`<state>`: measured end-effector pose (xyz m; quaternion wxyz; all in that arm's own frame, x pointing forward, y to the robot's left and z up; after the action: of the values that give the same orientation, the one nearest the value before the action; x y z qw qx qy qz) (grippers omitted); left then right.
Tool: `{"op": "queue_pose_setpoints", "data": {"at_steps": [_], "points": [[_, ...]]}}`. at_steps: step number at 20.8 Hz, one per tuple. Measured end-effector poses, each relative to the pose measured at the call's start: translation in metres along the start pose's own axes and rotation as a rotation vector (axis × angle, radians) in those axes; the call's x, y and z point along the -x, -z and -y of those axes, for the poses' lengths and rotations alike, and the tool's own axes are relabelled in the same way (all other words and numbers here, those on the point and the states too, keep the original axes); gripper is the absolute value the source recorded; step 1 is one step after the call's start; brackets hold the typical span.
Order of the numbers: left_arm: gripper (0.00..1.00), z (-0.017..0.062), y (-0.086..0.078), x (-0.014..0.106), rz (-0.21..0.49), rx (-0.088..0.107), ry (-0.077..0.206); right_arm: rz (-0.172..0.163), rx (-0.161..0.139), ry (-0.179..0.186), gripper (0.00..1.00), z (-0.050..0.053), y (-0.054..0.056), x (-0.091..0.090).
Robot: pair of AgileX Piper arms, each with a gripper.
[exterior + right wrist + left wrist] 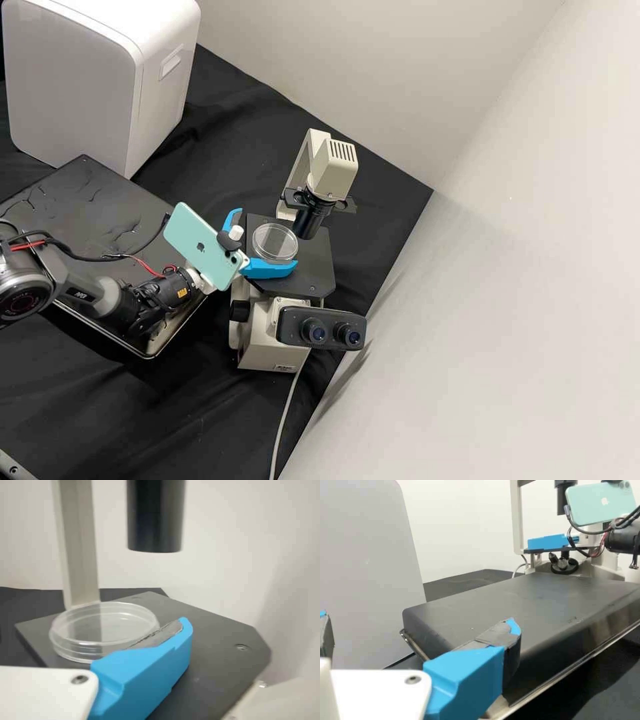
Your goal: Place the petri dish on the bench
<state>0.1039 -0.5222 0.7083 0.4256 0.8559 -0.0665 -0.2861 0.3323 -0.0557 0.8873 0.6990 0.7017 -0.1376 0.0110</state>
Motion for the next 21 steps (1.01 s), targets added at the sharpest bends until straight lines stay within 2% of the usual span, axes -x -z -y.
{"op": "queue_pose_setpoints", "data": {"at_steps": [5,9,16,21], "points": [[1.0,0.0001,0.0,0.0,0.002,0.0,0.0,0.037,-0.001,-0.024,1.0,-0.01,-0.011,0.001],[1.0,0.0001,0.0,0.0,0.002,0.0,0.0,0.041,0.0,-0.032,1.0,-0.014,-0.011,-0.002],[1.0,-0.0006,0.003,-0.001,-0.015,0.0,-0.003,0.054,-0.01,-0.025,1.0,-0.011,-0.013,-0.008],[1.0,-0.0012,0.002,-0.002,0.004,-0.012,-0.009,0.054,-0.019,-0.037,1.0,-0.01,-0.012,-0.016]]}}
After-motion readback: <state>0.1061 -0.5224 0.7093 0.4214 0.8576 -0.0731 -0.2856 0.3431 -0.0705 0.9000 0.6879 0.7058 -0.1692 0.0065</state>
